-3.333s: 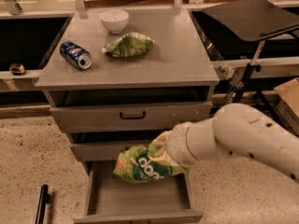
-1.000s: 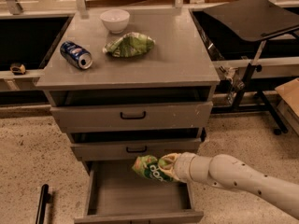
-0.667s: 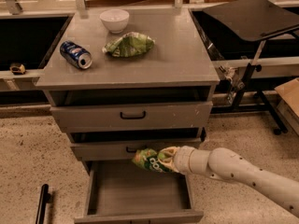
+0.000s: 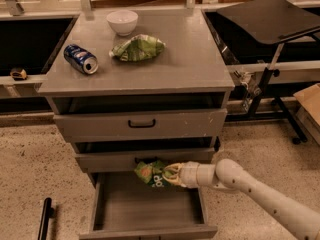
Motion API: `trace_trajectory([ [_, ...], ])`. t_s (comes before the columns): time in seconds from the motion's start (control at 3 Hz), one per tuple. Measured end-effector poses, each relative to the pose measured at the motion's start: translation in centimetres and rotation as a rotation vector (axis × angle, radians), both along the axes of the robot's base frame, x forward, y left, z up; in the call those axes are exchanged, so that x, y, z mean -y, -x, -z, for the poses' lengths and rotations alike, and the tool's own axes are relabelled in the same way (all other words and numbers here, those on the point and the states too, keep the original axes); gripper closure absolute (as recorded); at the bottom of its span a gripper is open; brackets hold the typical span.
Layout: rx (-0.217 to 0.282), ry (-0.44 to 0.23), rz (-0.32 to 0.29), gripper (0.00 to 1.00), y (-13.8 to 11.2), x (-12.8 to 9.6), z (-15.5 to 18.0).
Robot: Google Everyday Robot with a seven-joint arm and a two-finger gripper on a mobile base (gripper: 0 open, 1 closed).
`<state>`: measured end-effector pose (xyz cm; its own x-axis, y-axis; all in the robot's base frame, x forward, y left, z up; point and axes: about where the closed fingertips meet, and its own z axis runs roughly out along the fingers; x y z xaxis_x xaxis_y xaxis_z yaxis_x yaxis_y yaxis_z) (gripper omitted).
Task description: Place green rice chip bag into bottom drawer
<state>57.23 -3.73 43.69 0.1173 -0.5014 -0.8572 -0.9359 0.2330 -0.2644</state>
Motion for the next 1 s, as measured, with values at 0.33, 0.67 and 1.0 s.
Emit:
trace_trajectory([
  [0.33,-0.056,-0.091,-0.045,1.0,1.1,-1.2,7.1],
  [0.67,-0.137,-0.151,-0.068,1.0,3.2,-2.7,14.1],
  [1.0,-0.152,-0.163,-0.062,0.82,3.6,-3.0,15.1],
])
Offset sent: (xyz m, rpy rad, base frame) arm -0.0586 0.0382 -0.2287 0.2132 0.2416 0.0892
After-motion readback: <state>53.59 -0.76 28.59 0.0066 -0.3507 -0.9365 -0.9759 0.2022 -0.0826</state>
